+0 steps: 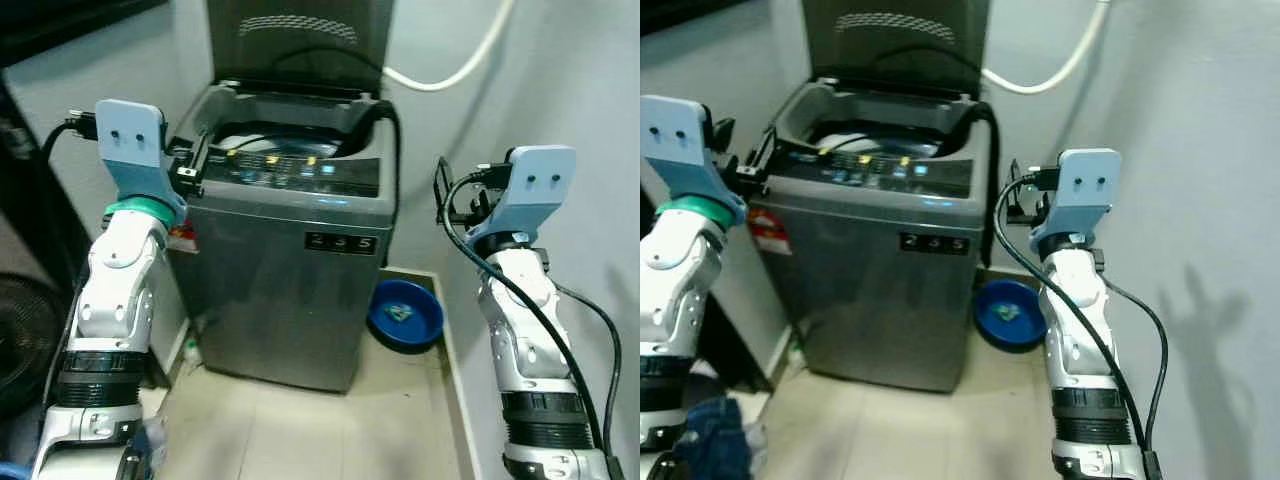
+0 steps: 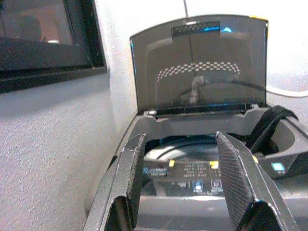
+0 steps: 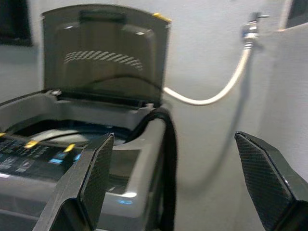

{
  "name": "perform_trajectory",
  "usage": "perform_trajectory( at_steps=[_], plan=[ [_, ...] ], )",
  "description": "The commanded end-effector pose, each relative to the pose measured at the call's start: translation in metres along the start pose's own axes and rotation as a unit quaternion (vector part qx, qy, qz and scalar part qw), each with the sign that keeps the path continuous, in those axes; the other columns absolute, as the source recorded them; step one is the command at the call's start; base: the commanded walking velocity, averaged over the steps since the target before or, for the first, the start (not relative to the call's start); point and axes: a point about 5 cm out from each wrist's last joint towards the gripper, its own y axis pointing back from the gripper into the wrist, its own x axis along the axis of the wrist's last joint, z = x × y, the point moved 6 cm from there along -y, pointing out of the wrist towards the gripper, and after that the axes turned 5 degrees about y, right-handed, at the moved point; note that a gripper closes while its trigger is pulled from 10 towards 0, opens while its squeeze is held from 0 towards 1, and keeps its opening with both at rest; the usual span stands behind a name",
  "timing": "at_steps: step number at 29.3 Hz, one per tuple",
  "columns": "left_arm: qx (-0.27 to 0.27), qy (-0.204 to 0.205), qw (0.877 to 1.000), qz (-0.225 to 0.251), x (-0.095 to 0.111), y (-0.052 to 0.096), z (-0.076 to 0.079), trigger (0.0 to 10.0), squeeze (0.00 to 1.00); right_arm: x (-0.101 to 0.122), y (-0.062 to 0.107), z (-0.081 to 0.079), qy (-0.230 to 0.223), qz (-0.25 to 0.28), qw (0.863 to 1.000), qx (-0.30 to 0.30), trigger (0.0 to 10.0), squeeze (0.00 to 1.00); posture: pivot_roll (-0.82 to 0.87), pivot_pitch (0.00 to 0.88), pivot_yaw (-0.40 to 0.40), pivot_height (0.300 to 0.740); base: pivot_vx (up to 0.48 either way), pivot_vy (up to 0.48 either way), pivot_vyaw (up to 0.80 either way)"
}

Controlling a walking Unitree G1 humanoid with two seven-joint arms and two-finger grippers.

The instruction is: Clothes washing

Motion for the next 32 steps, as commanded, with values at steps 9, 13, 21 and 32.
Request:
perform_trajectory(
  at_steps=[9,13,21,32],
  plan=[
    [-0.038,-0.016,0.987,-0.158,-0.104,0.059,0.016,10.0,0.0,-0.119,0.056,0.008,-0.037,-0.175,0.984,-0.009,10.0,0.0,0.02,0.013,0.005,0.74,0.0,0.0,0.8],
    [-0.05,-0.037,0.959,-0.275,-0.178,0.12,0.023,10.0,0.0,-0.174,0.104,-0.005,-0.045,-0.265,0.963,0.035,10.0,0.0,0.02,0.018,0.002,0.74,0.0,0.0,0.8],
    [-0.041,-0.037,0.939,-0.34,-0.214,0.159,0.024,10.0,0.0,-0.201,0.139,-0.017,-0.042,-0.313,0.947,0.061,10.0,0.0,0.02,0.014,0.003,0.74,0.0,0.0,0.8],
    [-0.022,-0.039,0.946,-0.321,-0.207,0.151,0.012,10.0,0.0,-0.195,0.13,-0.02,-0.057,-0.287,0.955,0.058,10.0,0.0,0.03,0.024,0.011,0.74,0.0,0.0,0.79]
  ],
)
